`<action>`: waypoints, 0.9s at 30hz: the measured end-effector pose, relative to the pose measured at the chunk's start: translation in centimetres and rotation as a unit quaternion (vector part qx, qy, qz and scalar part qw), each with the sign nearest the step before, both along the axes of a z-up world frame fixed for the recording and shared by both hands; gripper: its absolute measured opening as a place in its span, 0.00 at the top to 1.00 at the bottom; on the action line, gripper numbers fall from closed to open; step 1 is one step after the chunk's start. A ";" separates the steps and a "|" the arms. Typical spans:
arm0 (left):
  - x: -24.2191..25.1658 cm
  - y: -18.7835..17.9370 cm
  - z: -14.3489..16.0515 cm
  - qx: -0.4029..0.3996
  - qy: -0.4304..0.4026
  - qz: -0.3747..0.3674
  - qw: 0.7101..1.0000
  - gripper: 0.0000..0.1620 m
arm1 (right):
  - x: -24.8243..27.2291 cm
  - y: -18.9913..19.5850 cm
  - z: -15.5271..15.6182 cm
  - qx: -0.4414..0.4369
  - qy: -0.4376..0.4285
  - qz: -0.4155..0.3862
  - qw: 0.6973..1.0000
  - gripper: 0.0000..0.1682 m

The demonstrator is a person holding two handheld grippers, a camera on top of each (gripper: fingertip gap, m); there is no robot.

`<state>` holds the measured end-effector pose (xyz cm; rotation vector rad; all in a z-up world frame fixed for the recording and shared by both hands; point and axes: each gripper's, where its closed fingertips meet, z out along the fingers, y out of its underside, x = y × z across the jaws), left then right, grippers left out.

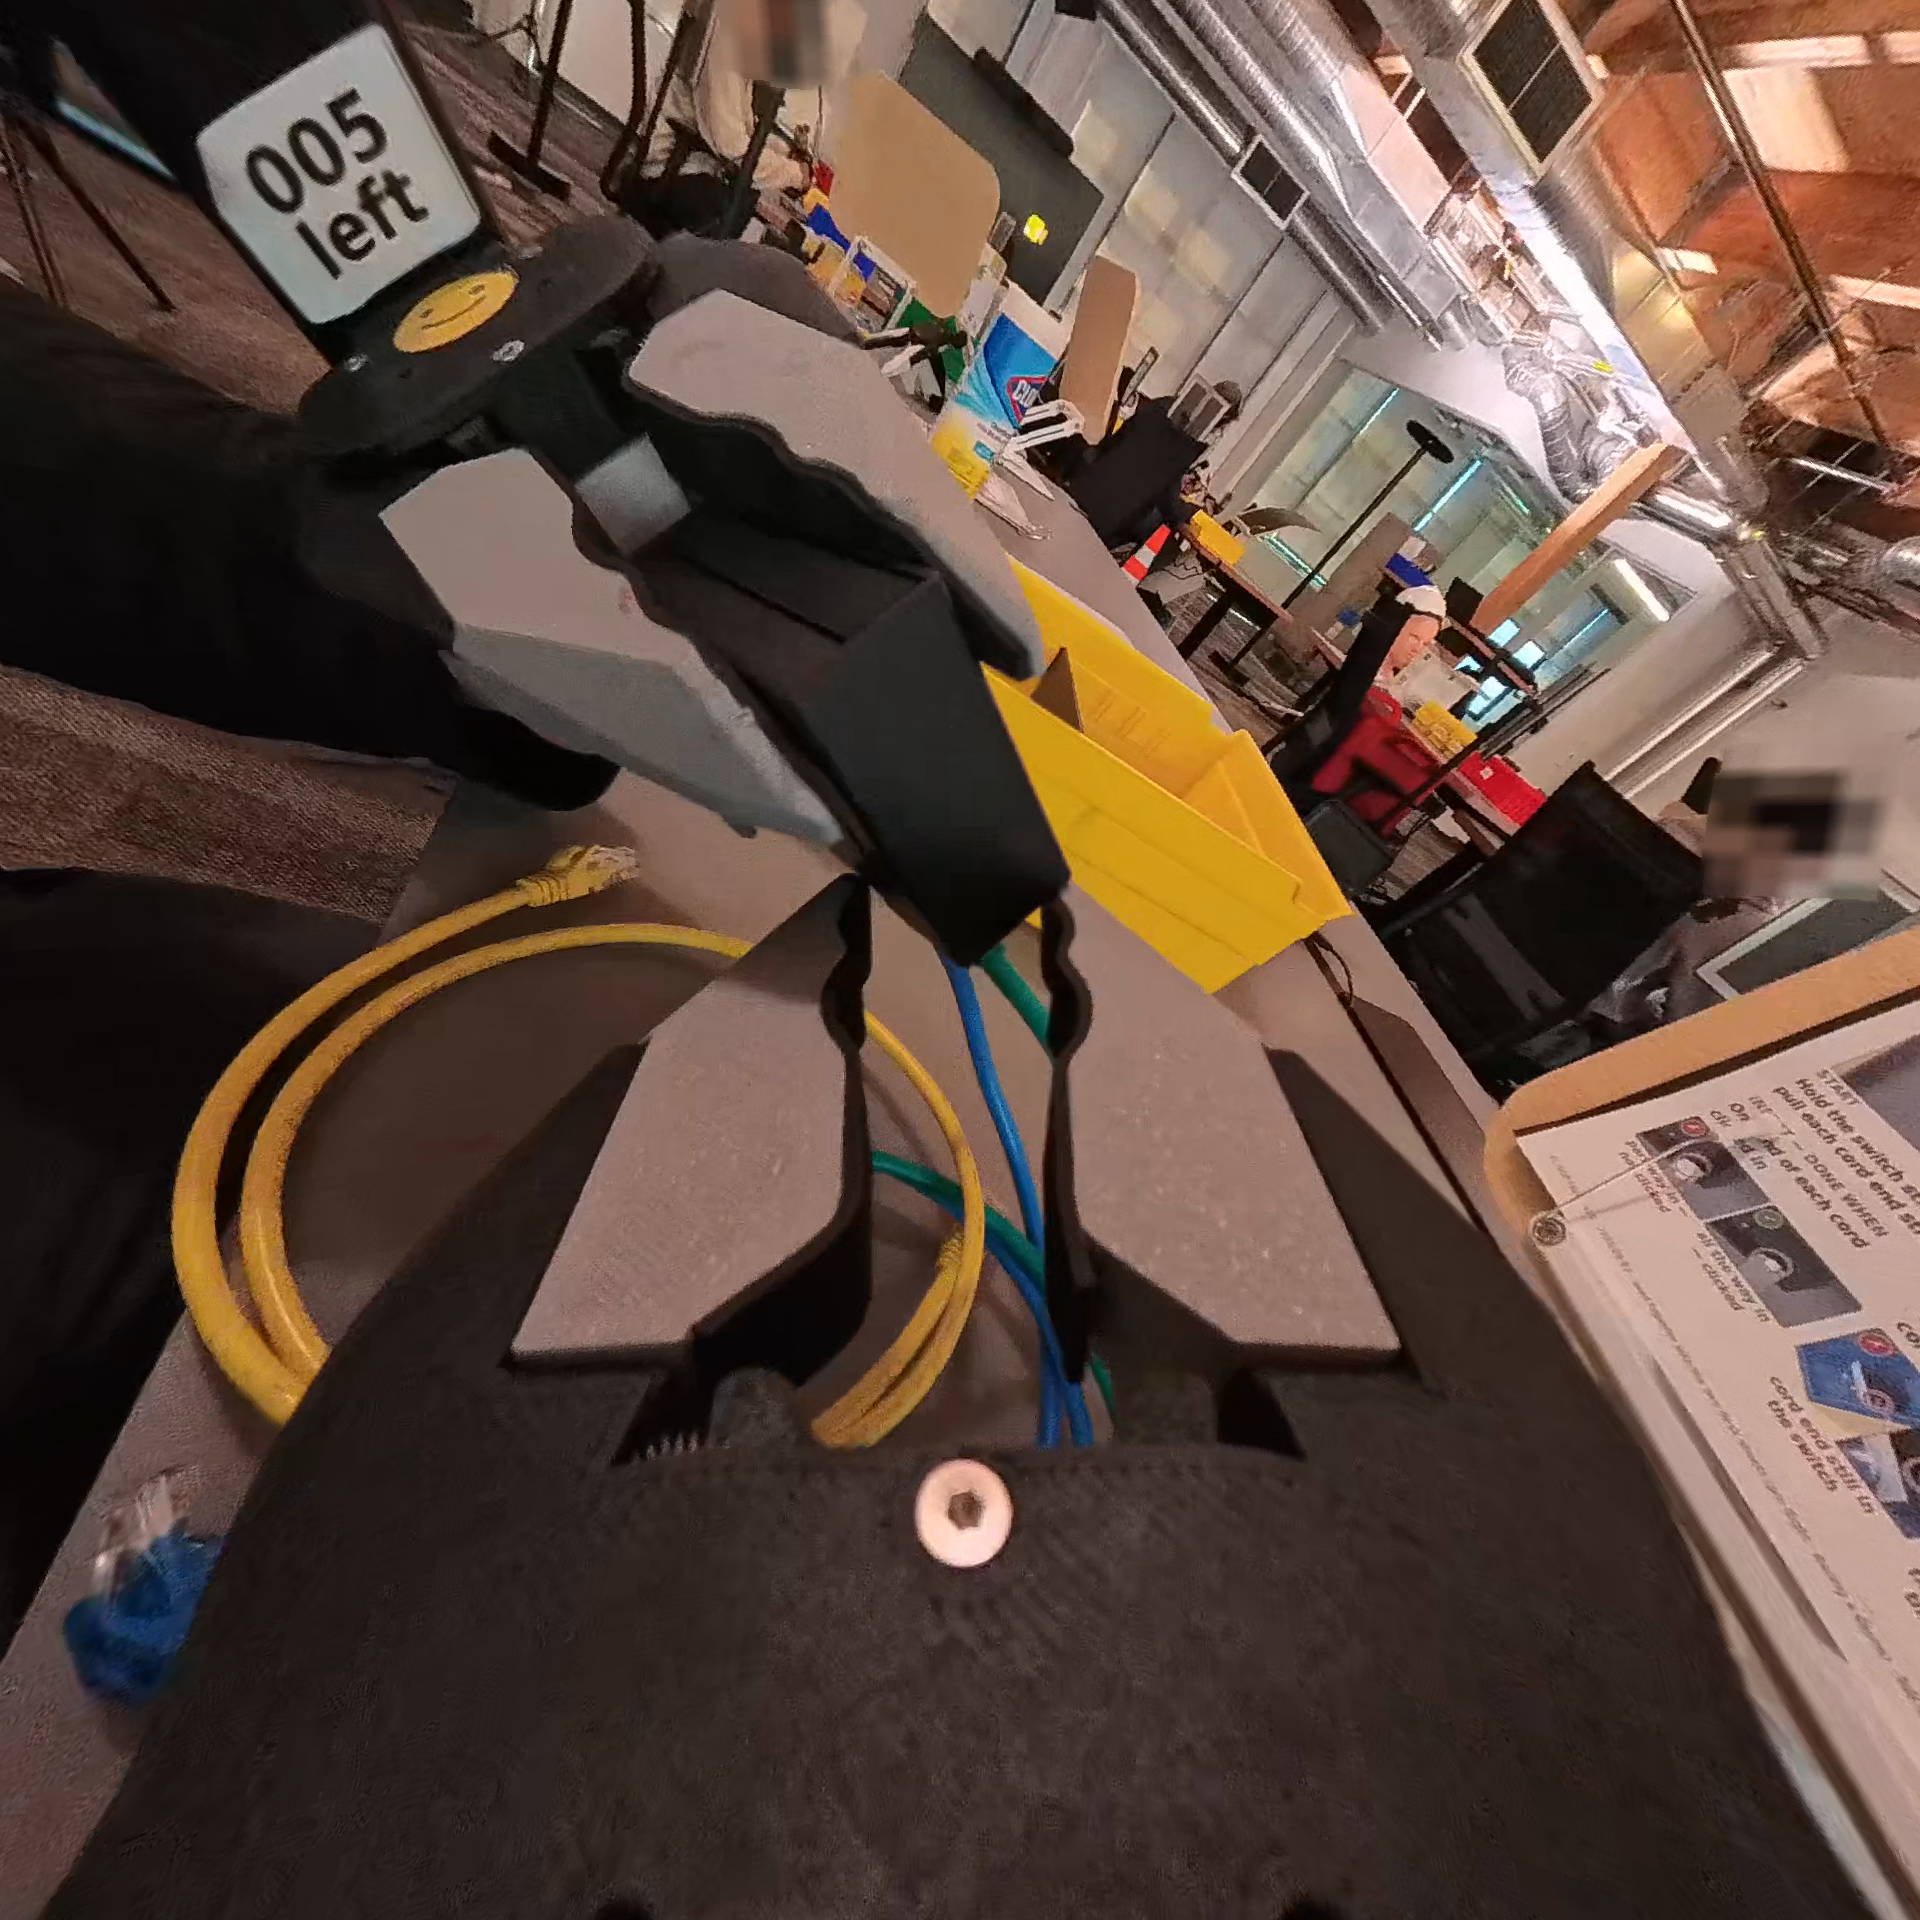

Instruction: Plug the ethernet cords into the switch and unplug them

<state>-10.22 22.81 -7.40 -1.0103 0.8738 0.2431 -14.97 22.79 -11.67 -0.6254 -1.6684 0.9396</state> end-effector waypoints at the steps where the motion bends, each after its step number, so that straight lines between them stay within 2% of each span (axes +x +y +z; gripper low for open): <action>1: -0.5 0.2 0.2 -0.001 -0.009 0.007 1.000 0.84 | -0.1 0.3 -0.1 -0.004 -0.005 -0.006 1.000 0.90; 6: -2.9 2.1 -1.1 -0.050 -0.037 0.039 0.997 0.84 | -1.2 2.5 -0.8 0.053 -0.034 -0.094 0.994 0.91; 11: -5.2 4.0 -3.4 -0.112 -0.053 0.082 0.989 0.83 | -1.8 4.5 -1.8 0.149 -0.071 -0.197 0.966 0.91; 20: -6.9 5.3 -5.5 -0.171 0.024 0.195 0.965 0.83 | -1.9 6.5 -2.7 0.267 -0.094 -0.274 0.919 0.91; 25: -7.0 5.0 -5.6 -0.212 0.019 0.206 0.955 0.76 | -1.4 7.3 -2.5 0.292 -0.096 -0.288 0.907 0.91; 27: -6.9 4.9 -5.3 -0.219 0.013 0.209 0.953 0.76 | -1.3 7.3 -2.4 0.308 -0.096 -0.284 0.903 0.92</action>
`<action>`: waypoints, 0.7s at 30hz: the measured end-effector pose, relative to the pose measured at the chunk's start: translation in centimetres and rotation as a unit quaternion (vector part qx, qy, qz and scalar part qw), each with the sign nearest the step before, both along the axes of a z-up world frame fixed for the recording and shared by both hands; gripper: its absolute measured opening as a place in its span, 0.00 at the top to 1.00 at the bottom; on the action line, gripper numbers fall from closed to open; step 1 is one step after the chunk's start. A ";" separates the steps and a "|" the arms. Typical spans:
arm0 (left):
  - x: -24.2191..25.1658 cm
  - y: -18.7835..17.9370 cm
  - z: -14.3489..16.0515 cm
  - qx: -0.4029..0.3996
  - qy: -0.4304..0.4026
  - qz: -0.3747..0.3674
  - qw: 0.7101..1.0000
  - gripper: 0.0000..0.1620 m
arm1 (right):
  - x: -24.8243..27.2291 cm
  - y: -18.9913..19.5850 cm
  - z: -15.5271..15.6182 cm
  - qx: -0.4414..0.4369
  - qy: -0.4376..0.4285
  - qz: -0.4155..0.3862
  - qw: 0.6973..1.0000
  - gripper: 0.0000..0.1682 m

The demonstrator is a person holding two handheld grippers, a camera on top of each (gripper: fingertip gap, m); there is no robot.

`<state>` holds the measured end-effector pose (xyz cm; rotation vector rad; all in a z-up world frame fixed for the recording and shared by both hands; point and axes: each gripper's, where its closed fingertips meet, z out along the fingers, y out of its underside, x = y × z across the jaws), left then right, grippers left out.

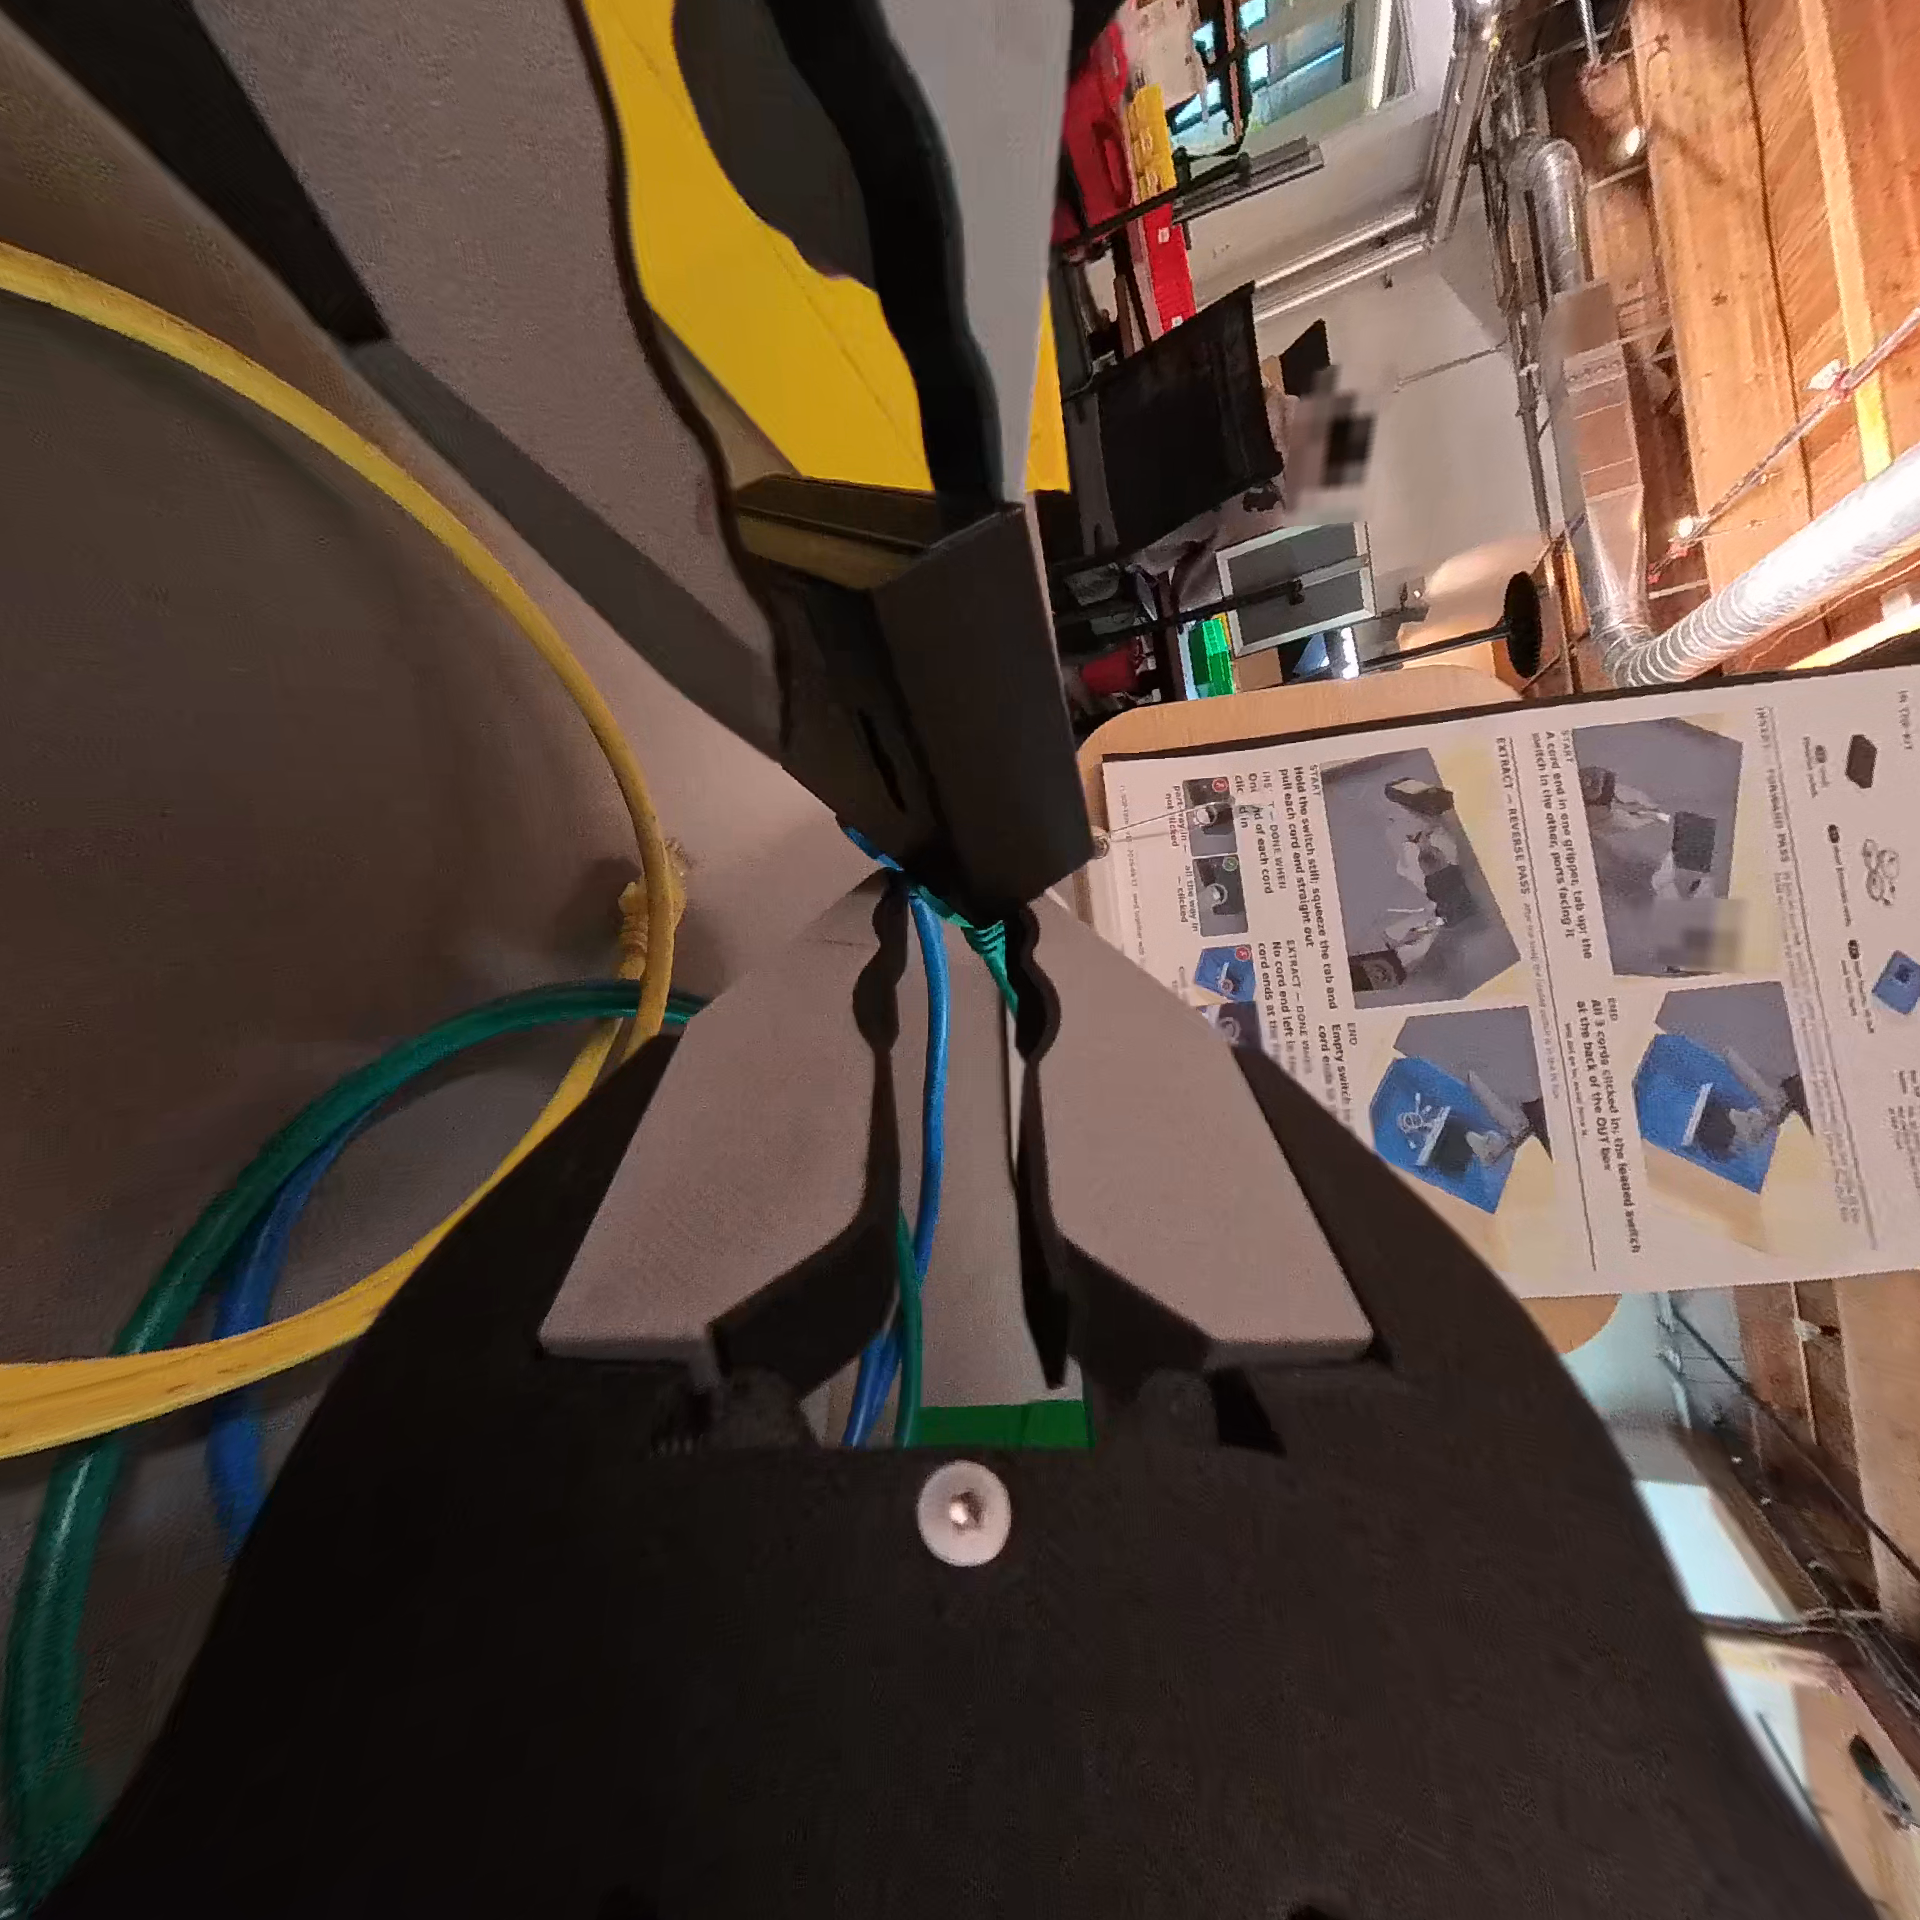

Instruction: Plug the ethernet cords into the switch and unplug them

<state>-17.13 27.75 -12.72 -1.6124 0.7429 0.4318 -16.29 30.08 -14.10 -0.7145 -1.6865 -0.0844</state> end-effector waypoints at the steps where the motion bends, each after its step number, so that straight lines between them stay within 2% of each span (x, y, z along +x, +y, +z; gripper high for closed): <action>1: -0.1 0.1 0.1 0.004 0.008 0.007 1.000 0.77 | 0.0 -0.2 0.0 0.002 -0.001 0.004 1.000 0.92; 5: -0.3 0.9 -1.8 -0.004 0.068 0.029 0.997 0.77 | -0.4 -1.3 -0.4 -0.012 -0.008 0.027 1.000 0.92; 7: -0.6 1.3 -2.2 0.006 0.091 0.043 0.995 0.81 | -0.4 -1.6 -0.8 -0.006 -0.020 0.032 0.999 0.91; 10: -0.7 1.5 -2.5 0.005 0.096 0.044 0.994 0.82 | -0.5 -1.1 -1.1 -0.013 -0.022 0.030 0.999 0.91; 14: -1.0 1.7 -2.5 0.006 0.096 0.048 0.994 0.83 | -0.7 -0.8 -1.0 -0.025 -0.014 0.027 0.999 0.91; 18: -1.4 2.0 -2.3 0.036 0.120 0.060 0.990 0.83 | -0.3 -0.3 -0.6 -0.072 -0.008 0.026 0.997 0.93; 21: -2.3 2.3 -1.5 0.063 0.138 0.077 0.985 0.83 | 1.2 0.9 0.8 -0.093 0.008 0.015 0.995 0.94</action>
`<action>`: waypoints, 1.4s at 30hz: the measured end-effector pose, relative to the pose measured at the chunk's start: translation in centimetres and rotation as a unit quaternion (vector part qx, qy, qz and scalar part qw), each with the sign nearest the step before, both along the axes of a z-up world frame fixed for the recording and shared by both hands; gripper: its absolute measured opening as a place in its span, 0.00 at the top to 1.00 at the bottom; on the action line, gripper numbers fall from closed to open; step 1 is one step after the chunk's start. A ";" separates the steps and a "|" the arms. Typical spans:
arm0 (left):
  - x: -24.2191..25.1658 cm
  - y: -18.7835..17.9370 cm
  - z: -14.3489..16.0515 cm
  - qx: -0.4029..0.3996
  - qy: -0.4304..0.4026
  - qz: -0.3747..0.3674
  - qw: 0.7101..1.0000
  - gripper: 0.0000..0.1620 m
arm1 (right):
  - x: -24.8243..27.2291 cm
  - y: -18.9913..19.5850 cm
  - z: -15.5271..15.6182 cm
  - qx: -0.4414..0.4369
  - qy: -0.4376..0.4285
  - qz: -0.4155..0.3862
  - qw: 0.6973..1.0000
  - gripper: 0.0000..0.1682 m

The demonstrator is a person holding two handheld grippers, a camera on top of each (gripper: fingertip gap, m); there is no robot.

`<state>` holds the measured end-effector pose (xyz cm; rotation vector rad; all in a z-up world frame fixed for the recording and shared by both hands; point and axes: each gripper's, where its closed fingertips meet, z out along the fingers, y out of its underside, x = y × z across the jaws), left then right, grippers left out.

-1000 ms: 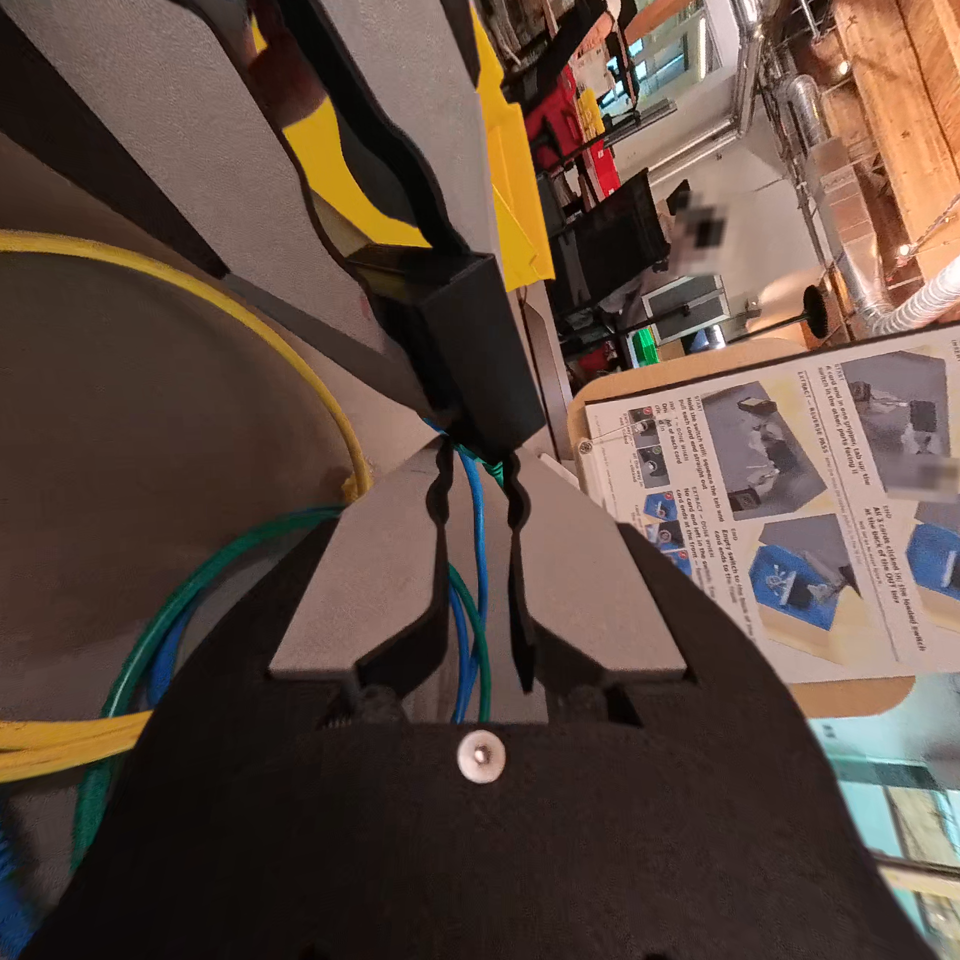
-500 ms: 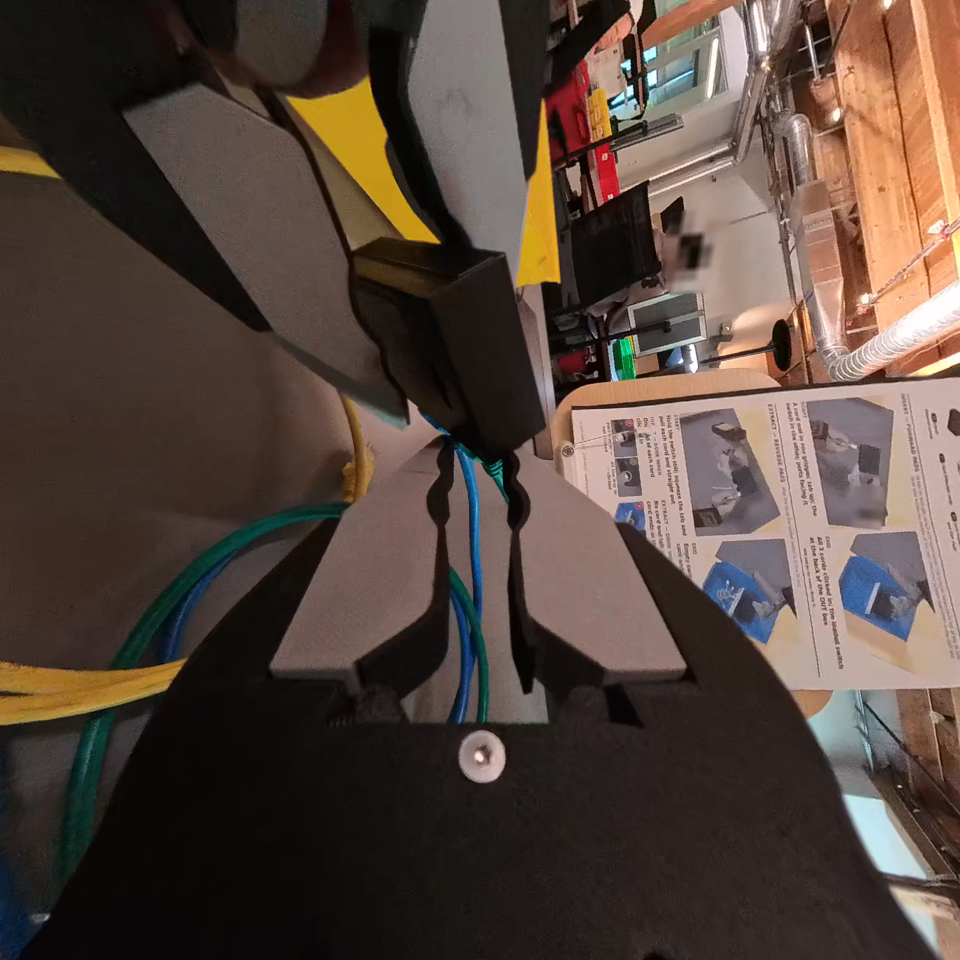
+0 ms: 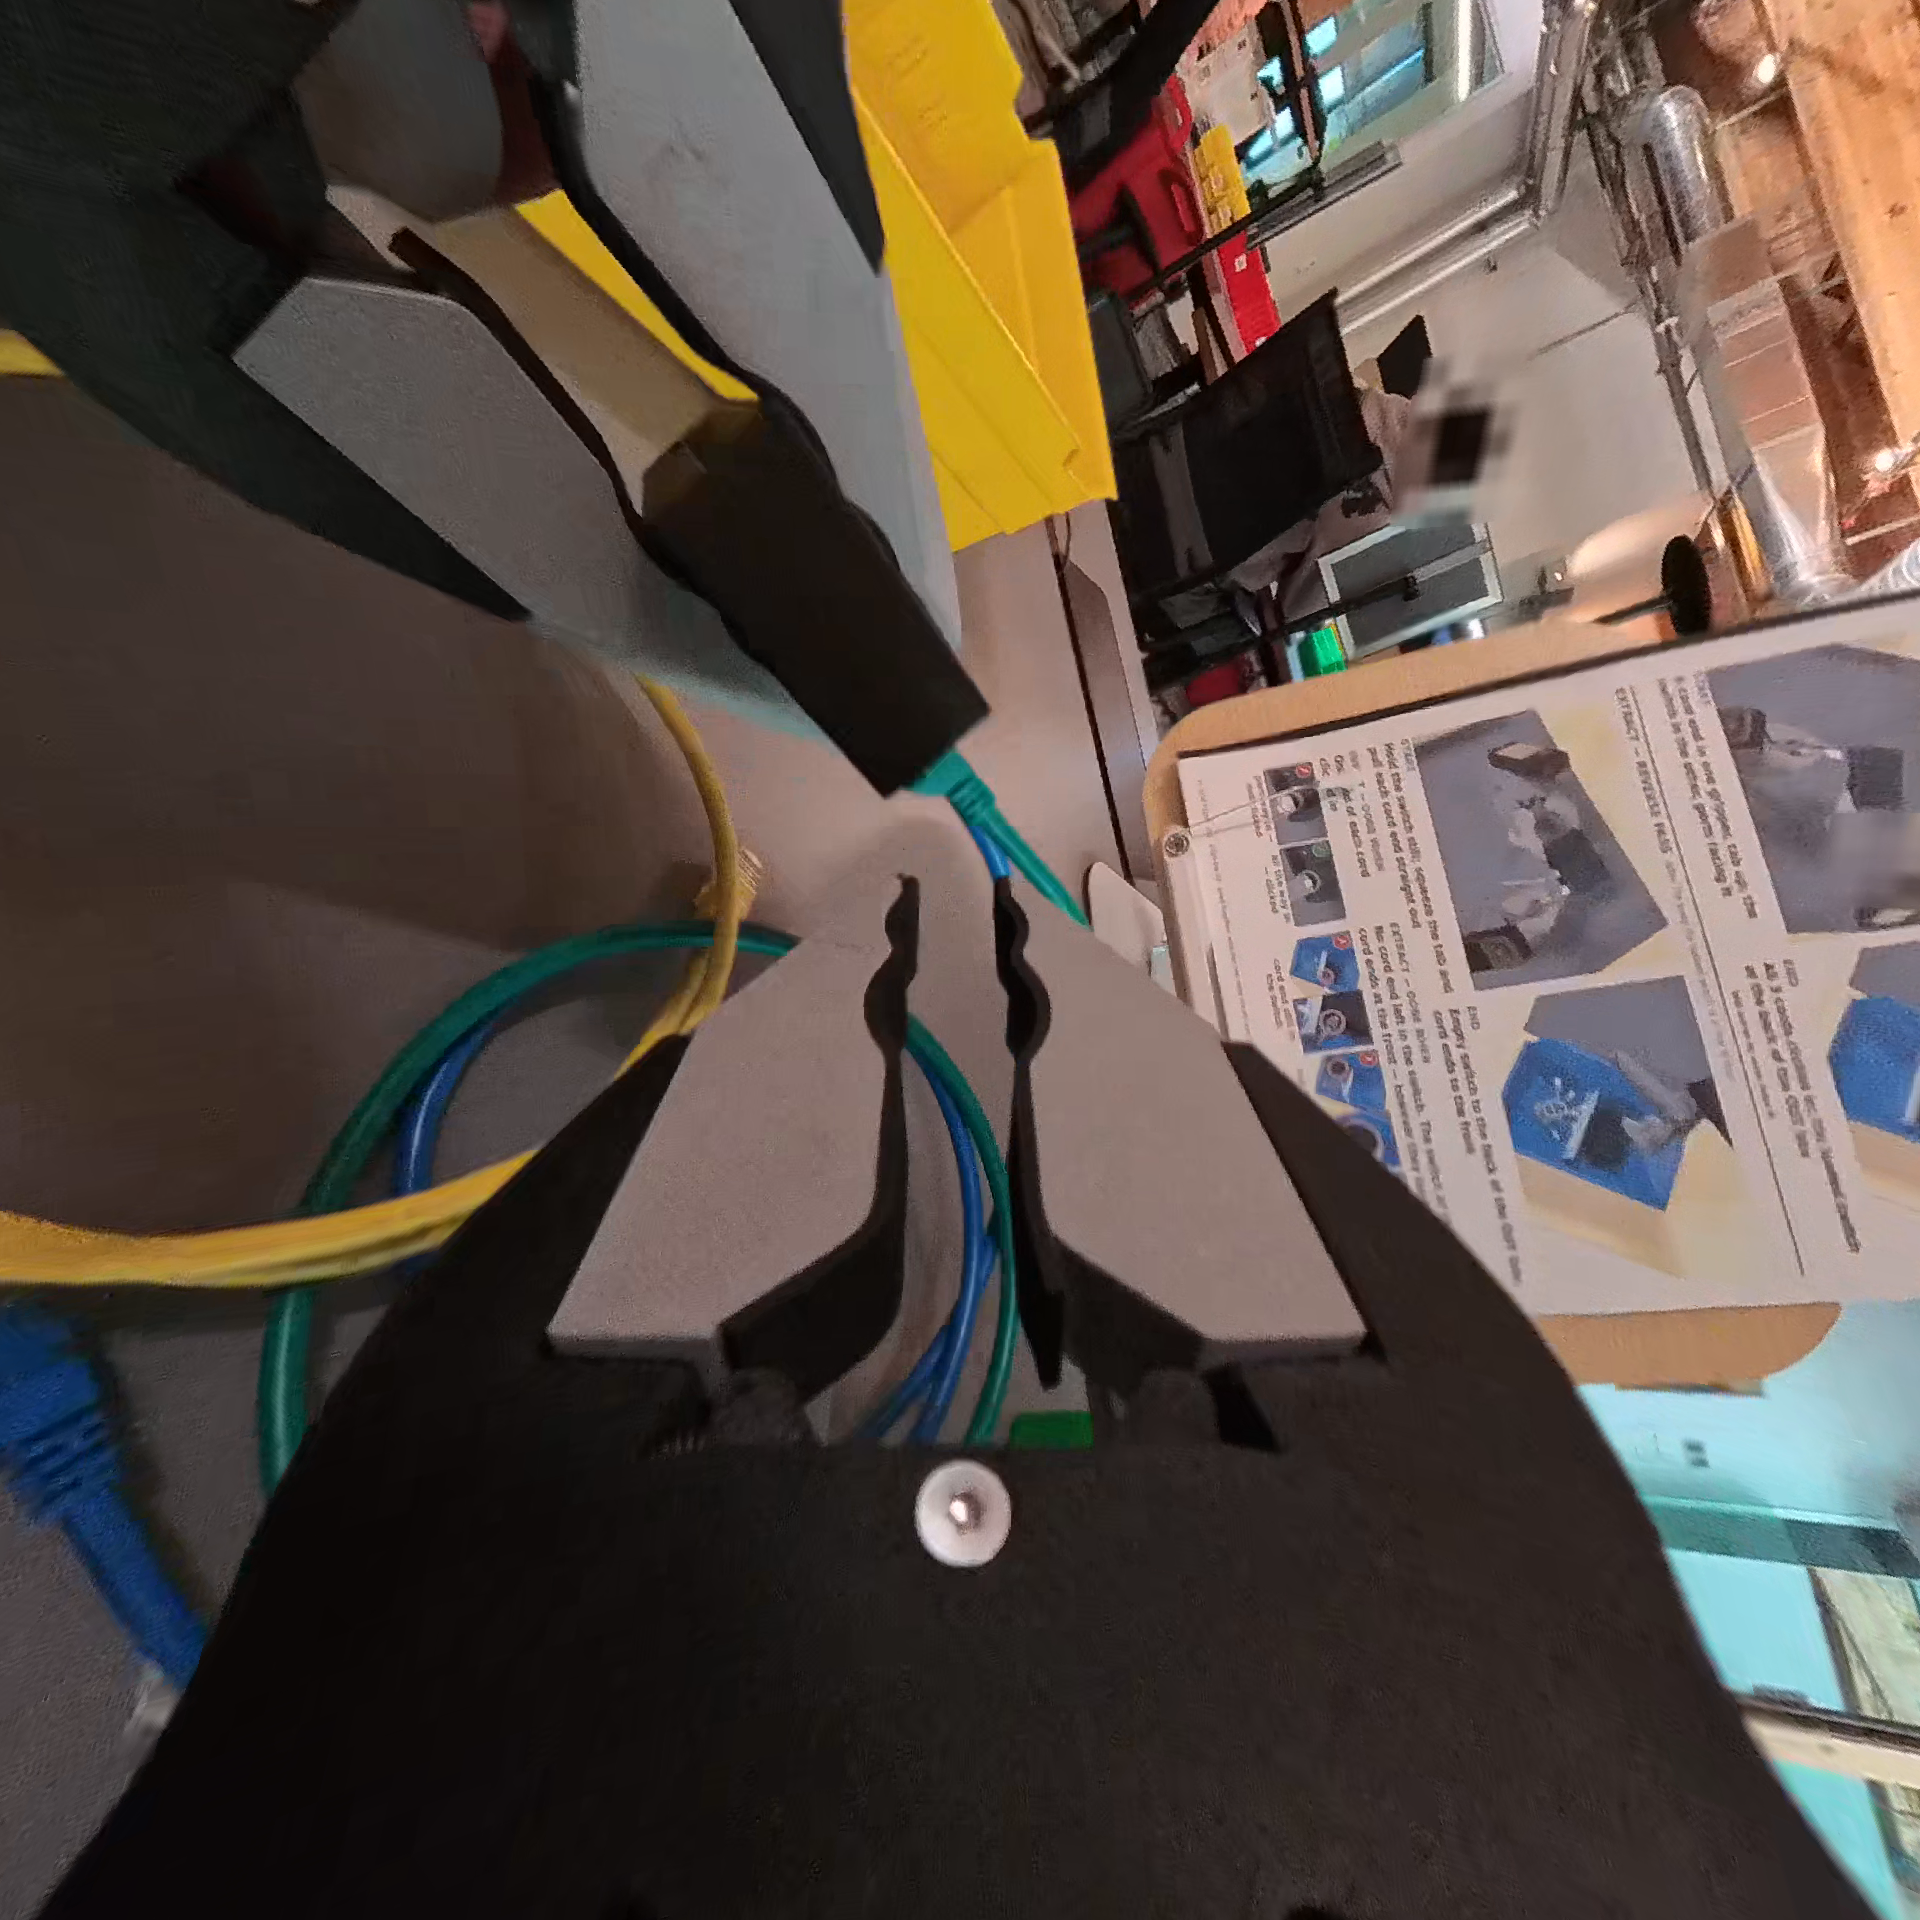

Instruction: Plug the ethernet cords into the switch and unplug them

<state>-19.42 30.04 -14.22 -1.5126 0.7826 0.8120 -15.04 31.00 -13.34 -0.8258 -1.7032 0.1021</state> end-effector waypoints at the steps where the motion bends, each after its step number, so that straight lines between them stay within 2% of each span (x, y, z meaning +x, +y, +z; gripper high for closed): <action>1: -0.3 0.1 0.7 0.017 0.006 0.004 1.000 0.83 | 0.7 0.5 0.6 -0.018 0.007 -0.005 1.000 0.93; 3: -0.8 0.5 2.7 0.055 0.014 0.010 0.998 0.83 | 1.9 1.2 1.6 -0.068 0.023 -0.008 0.997 0.87; 7: -1.2 2.6 8.8 0.103 0.040 0.016 0.994 0.83 | 3.2 0.8 3.3 -0.171 0.055 0.017 0.984 0.90; 9: -1.0 3.4 13.0 0.136 0.044 0.014 0.990 0.83 | 3.8 0.8 4.1 -0.184 0.068 0.020 0.980 0.90; 12: 0.3 2.8 19.4 0.200 0.048 -0.001 0.979 0.83 | 4.6 1.2 5.3 -0.191 0.086 0.005 0.978 0.90; 15: 1.3 1.8 22.2 0.232 0.025 -0.017 0.972 0.83 | 4.9 -0.8 5.3 -0.262 0.071 0.052 0.961 0.87; 18: 1.4 0.6 22.1 0.265 0.037 -0.022 0.963 0.83 | 5.2 -1.6 4.5 -0.303 0.048 0.075 0.949 0.86; 20: 1.2 0.1 21.4 0.270 0.018 -0.028 0.962 0.83 | 5.3 0.6 4.7 -0.313 0.072 0.025 0.947 0.86; 21: 1.0 0.1 21.0 0.267 0.008 -0.028 0.963 0.83 | 5.4 2.1 4.9 -0.318 0.092 -0.009 0.944 0.90; 22: 0.7 0.1 20.6 0.265 0.005 -0.026 0.964 0.83 | 5.4 2.6 5.0 -0.333 0.102 -0.017 0.937 0.91; 23: 0.5 0.2 20.3 0.260 0.003 -0.024 0.965 0.83 | 5.3 2.2 4.7 -0.356 0.097 -0.003 0.929 0.88; 25: 0.3 0.2 19.9 0.261 0.000 -0.022 0.965 0.83 | 5.2 0.2 2.5 -0.413 0.034 0.027 0.910 0.89; 27: 0.2 0.3 19.7 0.256 -0.007 -0.023 0.966 0.83 | 5.8 -2.4 -0.7 -0.463 -0.083 0.059 0.881 0.99; 29: 0.0 0.1 20.0 0.267 -0.007 -0.021 0.964 0.83 | 6.0 -1.6 -2.2 -0.460 -0.118 0.024 0.880 0.95; 31: 0.1 -0.2 20.3 0.275 -0.017 -0.028 0.961 0.83 | 5.7 -1.1 -1.2 -0.465 -0.088 0.020 0.881 0.92; 35: 1.1 -1.2 20.0 0.291 -0.019 -0.068 0.954 0.83 | 5.4 -4.3 3.3 -0.489 -0.035 0.121 0.863 0.83; 36: 1.2 -1.5 19.6 0.296 -0.020 -0.076 0.952 0.83 | 5.7 -5.7 4.3 -0.494 -0.031 0.157 0.855 0.84; 39: 1.2 -2.1 17.9 0.303 -0.017 -0.076 0.950 0.83 | 7.3 -10.1 7.5 -0.520 -0.029 0.260 0.813 0.82; 42: 1.7 -2.8 16.4 0.312 0.001 -0.076 0.947 0.83 | 8.1 -12.4 10.8 -0.556 0.005 0.310 0.772 0.82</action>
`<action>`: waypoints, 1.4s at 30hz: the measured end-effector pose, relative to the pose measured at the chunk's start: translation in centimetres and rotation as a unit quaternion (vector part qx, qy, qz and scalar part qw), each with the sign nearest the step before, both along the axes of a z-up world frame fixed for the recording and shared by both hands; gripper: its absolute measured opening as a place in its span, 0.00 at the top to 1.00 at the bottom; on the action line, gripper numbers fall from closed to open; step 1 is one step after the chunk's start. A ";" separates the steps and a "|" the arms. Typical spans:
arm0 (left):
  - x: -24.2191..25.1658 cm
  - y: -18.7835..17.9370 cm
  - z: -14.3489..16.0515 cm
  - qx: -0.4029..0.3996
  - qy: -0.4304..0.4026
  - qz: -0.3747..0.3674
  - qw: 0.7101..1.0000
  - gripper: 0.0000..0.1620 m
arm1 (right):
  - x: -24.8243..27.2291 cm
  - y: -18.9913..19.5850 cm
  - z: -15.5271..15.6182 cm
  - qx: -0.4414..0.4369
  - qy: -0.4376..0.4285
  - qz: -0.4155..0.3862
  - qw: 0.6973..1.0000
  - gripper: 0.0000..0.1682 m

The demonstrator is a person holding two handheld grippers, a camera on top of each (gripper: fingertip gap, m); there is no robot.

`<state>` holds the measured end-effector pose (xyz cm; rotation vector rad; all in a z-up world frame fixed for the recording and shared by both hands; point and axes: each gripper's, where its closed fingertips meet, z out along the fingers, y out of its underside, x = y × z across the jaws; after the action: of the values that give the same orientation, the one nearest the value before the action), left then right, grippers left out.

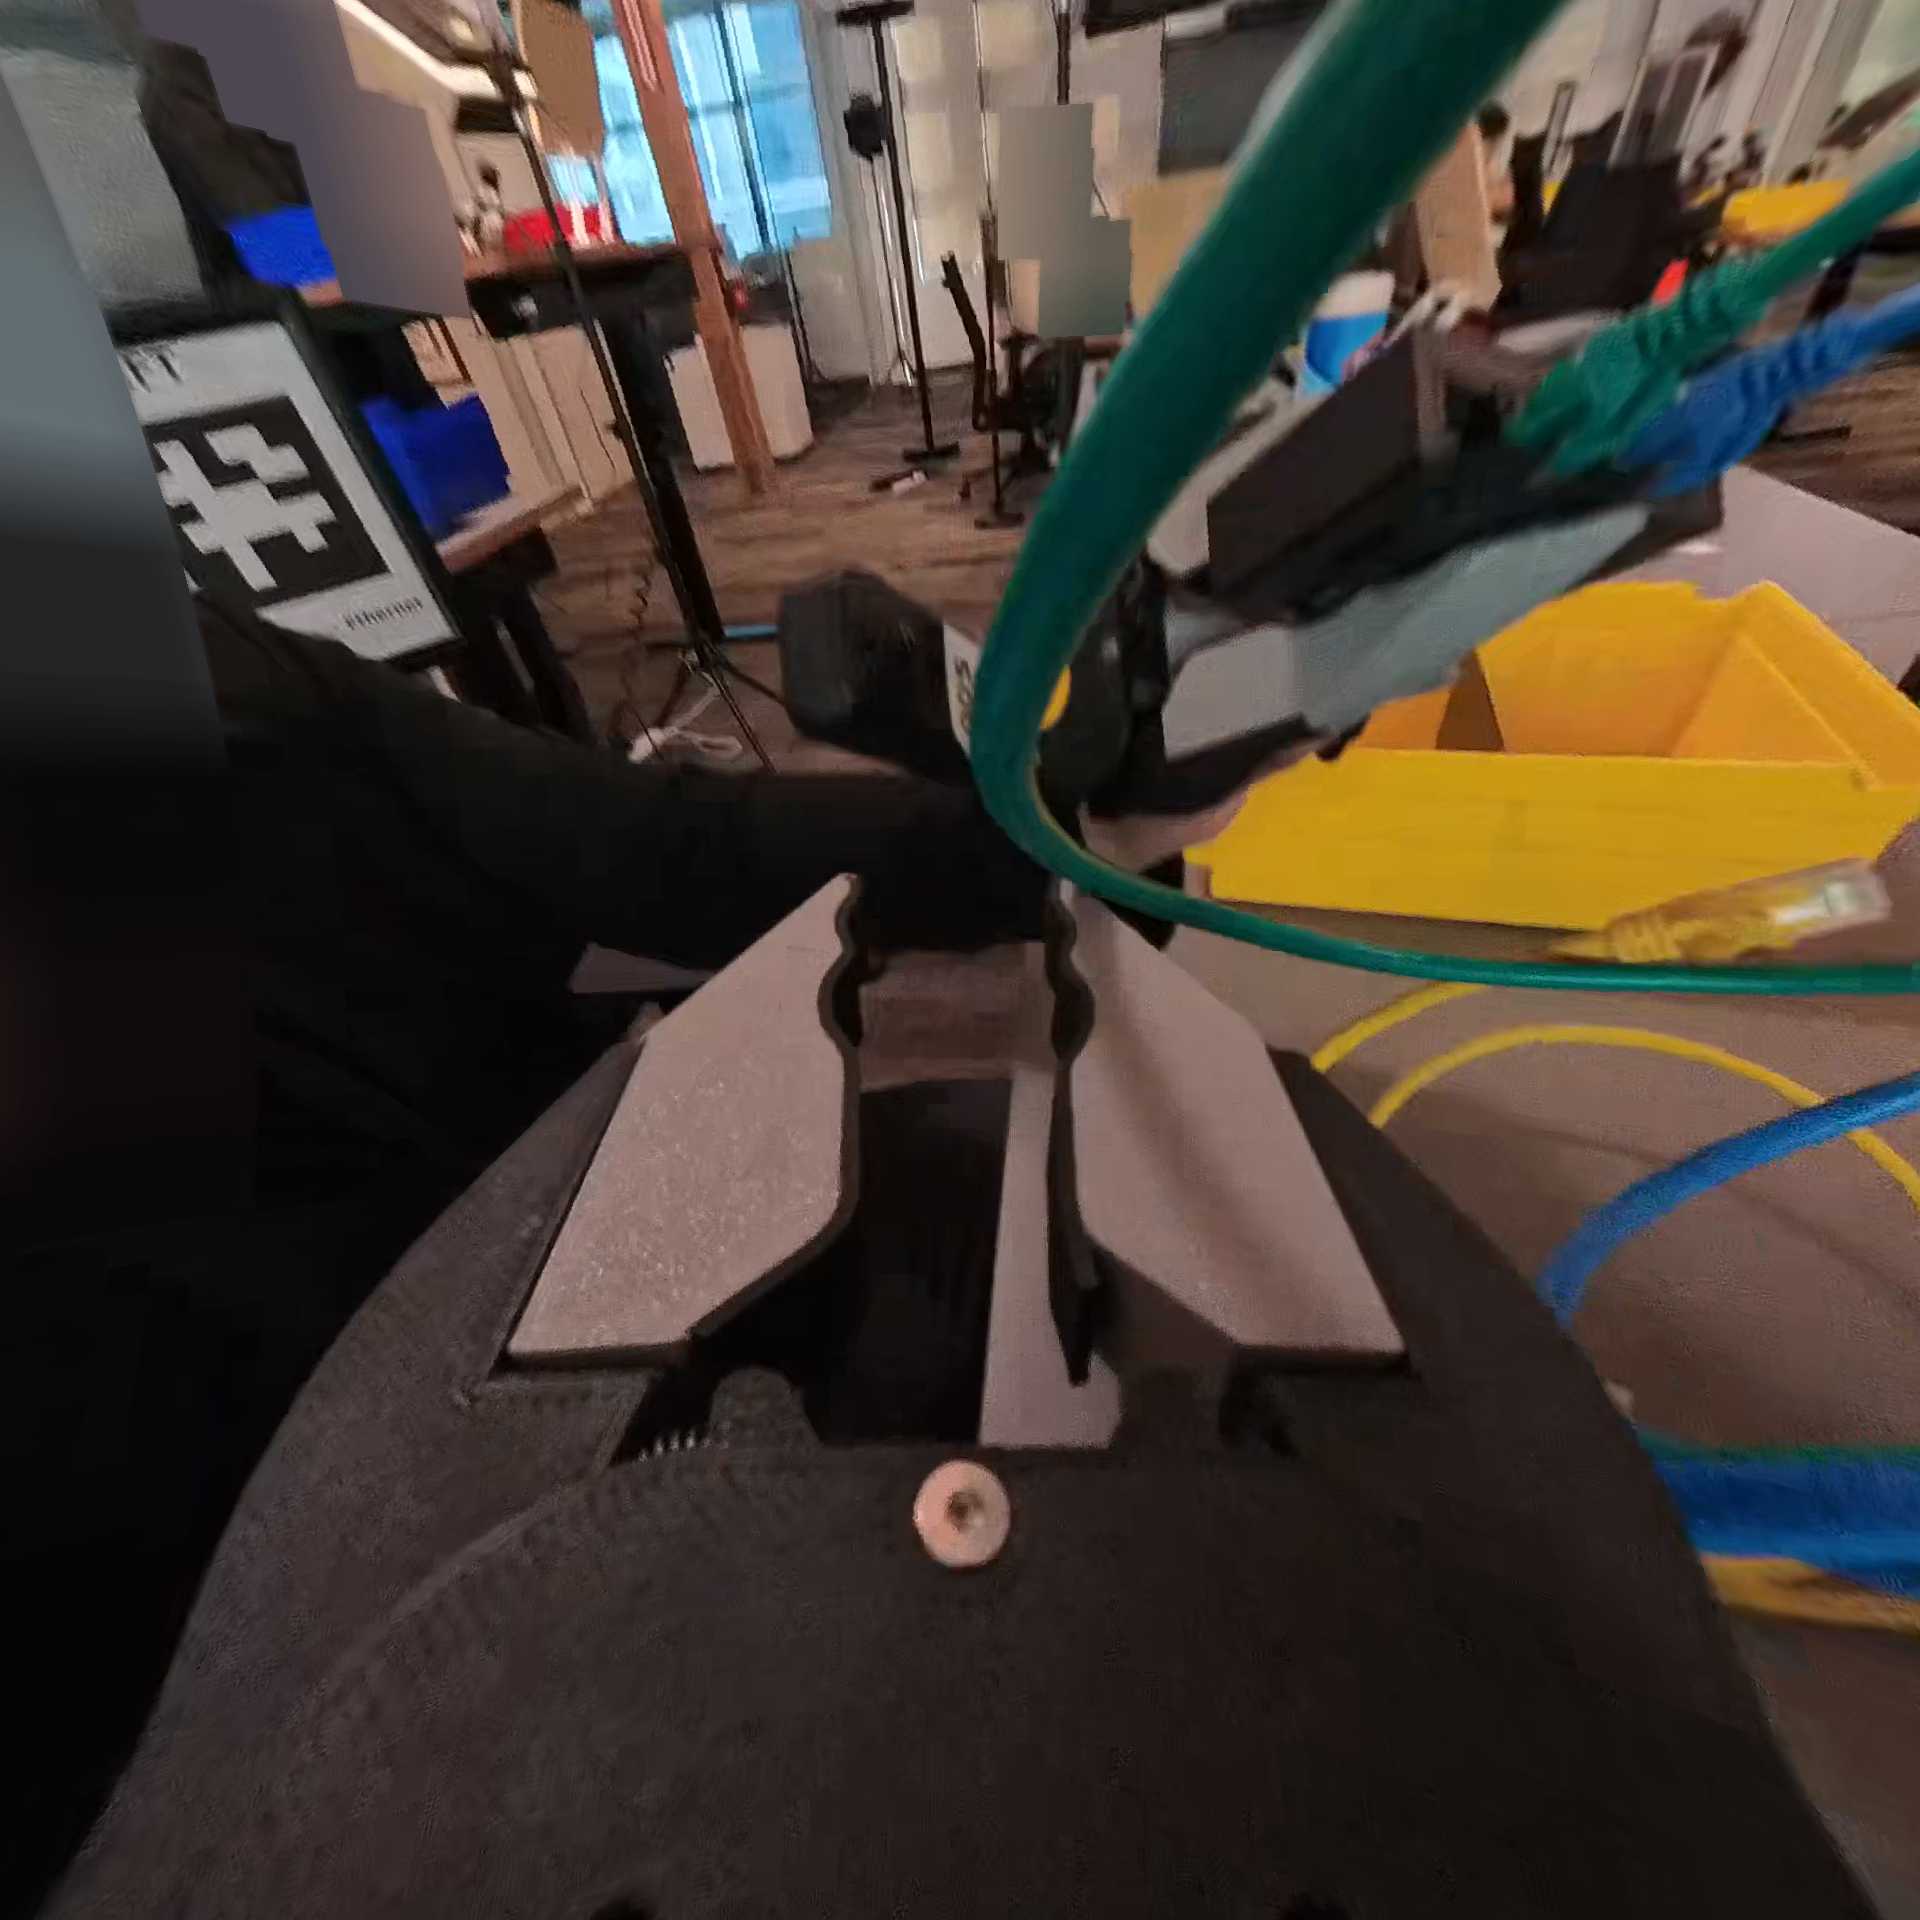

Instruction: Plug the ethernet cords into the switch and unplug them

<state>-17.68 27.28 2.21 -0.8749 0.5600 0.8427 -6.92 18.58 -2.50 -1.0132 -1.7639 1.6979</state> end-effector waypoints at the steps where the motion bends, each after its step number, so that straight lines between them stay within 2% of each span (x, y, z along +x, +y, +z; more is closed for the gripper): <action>1: 0.3 -0.1 -0.4 -0.001 0.007 0.002 1.000 0.83 | 0.4 -1.0 1.5 -0.047 0.014 0.023 0.999 0.81; 3: 0.8 -0.3 -1.1 0.002 0.017 0.001 1.000 0.83 | 1.4 -3.1 4.2 -0.132 0.025 0.084 0.987 0.80; 5: 0.8 0.0 -1.7 -0.009 0.015 0.004 1.000 0.83 | 1.3 -4.0 4.8 -0.153 0.029 0.102 0.983 0.81; 10: 0.2 -0.1 -2.0 -0.004 0.010 0.012 1.000 0.83 | -1.4 -0.7 1.9 -0.084 -0.001 -0.021 0.996 0.81; 12: -0.4 -0.6 -1.6 0.002 0.000 0.013 1.000 0.83 | 0.4 -1.2 2.2 -0.089 0.003 0.038 0.995 0.85; 14: -1.0 -1.3 -1.1 0.010 -0.007 0.011 1.000 0.83 | 3.0 -1.9 3.2 -0.103 0.016 0.103 0.989 0.83; 15: -1.2 -1.8 -0.8 0.013 -0.006 0.010 1.000 0.83 | 3.9 -1.6 3.6 -0.099 0.031 0.104 0.989 0.81; 18: -1.5 -3.1 -0.5 0.023 -0.001 0.010 1.000 0.83 | 5.1 1.1 4.9 -0.101 0.074 0.047 0.991 0.81; 22: -0.5 -4.6 -1.1 0.026 0.018 -0.007 0.999 0.84 | 4.9 5.7 5.3 -0.140 0.079 -0.055 0.985 0.78; 23: -0.1 -4.8 -1.5 0.026 0.034 -0.004 0.999 0.84 | 5.2 5.7 5.6 -0.144 0.083 -0.053 0.985 0.75; 25: 0.6 -5.1 -2.5 0.028 0.068 0.007 0.997 0.83 | 6.1 4.7 6.4 -0.132 0.095 -0.040 0.986 0.76; 28: 1.6 -5.6 -4.2 0.029 0.105 0.011 0.994 0.83 | 6.5 3.3 6.7 -0.089 0.092 -0.071 0.989 0.75; 32: 2.1 -5.3 -6.3 0.020 0.138 0.028 0.990 0.83 | 5.0 -0.6 5.9 -0.048 0.053 -0.063 0.995 0.67; 35: 2.2 -5.1 -7.4 0.027 0.163 0.051 0.985 0.83 | 2.4 -3.8 3.7 -0.019 -0.002 -0.036 0.999 0.72; 37: 2.1 -5.1 -7.7 0.034 0.166 0.065 0.983 0.83 | -0.7 -3.3 1.2 0.000 -0.045 -0.081 0.996 0.74; 42: 1.7 -4.9 -8.1 0.042 0.169 0.093 0.980 0.83 | -6.2 1.3 -3.3 -0.003 -0.099 -0.193 0.976 0.68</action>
<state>-15.97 22.42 -5.85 -0.7180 0.7394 1.1900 -13.14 19.84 -5.83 -1.4610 -1.5484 1.3993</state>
